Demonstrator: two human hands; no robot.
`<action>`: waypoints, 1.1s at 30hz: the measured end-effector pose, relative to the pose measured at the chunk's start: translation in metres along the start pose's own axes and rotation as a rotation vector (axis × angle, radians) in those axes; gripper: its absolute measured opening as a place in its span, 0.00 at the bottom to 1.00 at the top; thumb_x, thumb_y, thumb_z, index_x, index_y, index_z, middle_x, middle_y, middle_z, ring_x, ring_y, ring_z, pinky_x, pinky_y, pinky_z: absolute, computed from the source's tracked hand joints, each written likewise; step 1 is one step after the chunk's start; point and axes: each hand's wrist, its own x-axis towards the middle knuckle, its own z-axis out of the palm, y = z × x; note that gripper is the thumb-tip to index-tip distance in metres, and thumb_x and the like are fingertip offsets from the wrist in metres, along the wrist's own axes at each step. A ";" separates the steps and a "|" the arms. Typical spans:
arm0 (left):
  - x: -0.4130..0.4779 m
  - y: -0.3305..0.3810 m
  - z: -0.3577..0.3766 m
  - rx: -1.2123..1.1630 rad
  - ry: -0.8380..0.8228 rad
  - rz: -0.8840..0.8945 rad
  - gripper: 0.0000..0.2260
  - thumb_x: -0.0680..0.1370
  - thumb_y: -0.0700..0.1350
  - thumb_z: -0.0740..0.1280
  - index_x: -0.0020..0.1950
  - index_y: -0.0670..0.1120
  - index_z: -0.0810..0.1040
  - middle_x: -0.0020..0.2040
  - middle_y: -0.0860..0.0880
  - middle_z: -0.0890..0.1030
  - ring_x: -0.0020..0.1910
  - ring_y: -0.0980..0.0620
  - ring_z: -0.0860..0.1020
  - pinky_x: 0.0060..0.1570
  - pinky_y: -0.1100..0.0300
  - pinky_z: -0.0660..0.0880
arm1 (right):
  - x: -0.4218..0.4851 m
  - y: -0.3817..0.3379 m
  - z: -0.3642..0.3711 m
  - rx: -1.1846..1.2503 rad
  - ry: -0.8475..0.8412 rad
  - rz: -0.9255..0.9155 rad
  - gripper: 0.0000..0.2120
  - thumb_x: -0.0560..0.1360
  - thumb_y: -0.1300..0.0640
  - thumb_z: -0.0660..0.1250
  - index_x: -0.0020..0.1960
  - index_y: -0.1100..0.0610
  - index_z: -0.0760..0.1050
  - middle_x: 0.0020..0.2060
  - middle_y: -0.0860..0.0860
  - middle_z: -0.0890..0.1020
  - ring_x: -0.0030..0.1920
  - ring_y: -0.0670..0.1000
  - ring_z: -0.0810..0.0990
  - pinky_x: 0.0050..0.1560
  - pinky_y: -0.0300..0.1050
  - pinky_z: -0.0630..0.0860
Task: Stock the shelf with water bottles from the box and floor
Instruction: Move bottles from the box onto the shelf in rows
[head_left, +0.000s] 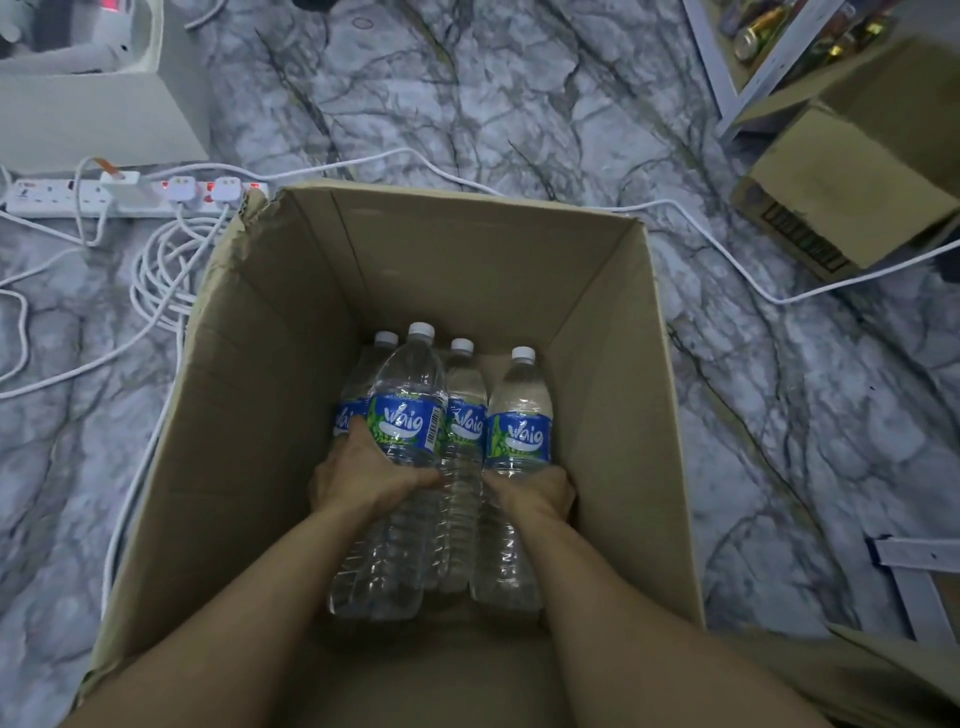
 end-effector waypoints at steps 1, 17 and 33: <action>-0.001 0.002 -0.001 -0.004 0.002 0.005 0.46 0.50 0.68 0.76 0.63 0.53 0.65 0.58 0.50 0.77 0.57 0.45 0.78 0.57 0.50 0.75 | -0.006 0.000 0.000 0.007 0.019 0.006 0.32 0.58 0.49 0.84 0.57 0.60 0.78 0.53 0.55 0.84 0.49 0.53 0.84 0.46 0.41 0.79; -0.124 0.033 -0.110 -0.153 0.422 0.453 0.39 0.53 0.62 0.79 0.59 0.49 0.72 0.55 0.47 0.81 0.56 0.44 0.79 0.53 0.47 0.76 | -0.152 -0.056 -0.082 0.144 0.057 -0.368 0.35 0.60 0.48 0.82 0.60 0.57 0.72 0.58 0.54 0.80 0.58 0.54 0.80 0.50 0.40 0.74; -0.302 0.244 -0.119 -0.608 0.412 1.162 0.32 0.56 0.58 0.79 0.56 0.54 0.71 0.52 0.53 0.81 0.51 0.54 0.80 0.53 0.52 0.78 | -0.252 -0.024 -0.340 0.615 0.561 -0.909 0.34 0.56 0.47 0.83 0.58 0.50 0.73 0.49 0.44 0.84 0.48 0.43 0.84 0.51 0.47 0.81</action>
